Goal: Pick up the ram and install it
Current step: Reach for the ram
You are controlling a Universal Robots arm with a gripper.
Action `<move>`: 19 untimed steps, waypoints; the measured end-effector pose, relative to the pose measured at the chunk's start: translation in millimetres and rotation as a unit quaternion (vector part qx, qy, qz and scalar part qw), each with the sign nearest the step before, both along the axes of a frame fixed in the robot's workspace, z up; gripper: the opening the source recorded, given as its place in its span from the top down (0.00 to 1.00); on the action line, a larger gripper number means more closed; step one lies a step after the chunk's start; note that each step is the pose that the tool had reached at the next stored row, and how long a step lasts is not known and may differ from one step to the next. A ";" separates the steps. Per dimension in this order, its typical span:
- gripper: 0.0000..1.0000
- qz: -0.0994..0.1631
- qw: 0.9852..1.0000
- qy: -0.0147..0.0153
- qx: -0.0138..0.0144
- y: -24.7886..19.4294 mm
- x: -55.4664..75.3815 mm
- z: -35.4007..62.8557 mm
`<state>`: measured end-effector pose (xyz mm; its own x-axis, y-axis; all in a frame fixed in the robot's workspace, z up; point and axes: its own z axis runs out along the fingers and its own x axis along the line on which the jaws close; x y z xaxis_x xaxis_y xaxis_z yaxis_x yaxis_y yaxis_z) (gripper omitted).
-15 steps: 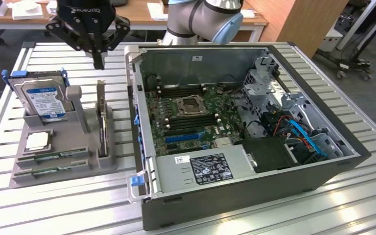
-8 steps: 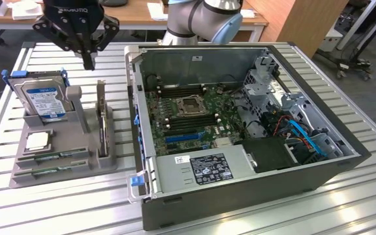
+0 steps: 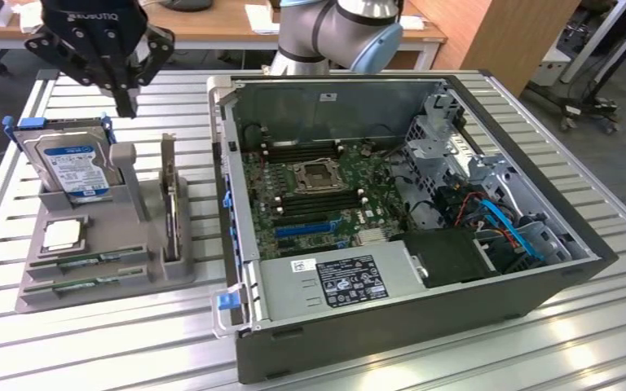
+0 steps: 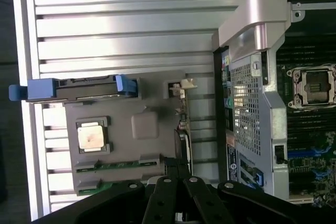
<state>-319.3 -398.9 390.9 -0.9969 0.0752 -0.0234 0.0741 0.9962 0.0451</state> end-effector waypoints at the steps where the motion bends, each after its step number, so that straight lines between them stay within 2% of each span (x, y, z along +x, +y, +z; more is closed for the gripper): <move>1: 0.91 0.000 1.000 0.000 0.000 0.0 -3.0 0.0; 19: 0.91 0.000 1.000 0.000 0.000 0.0 -41.8 -0.7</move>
<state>-361.1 -398.8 390.2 -0.9969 0.0757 -0.0233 0.0746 0.9962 0.0450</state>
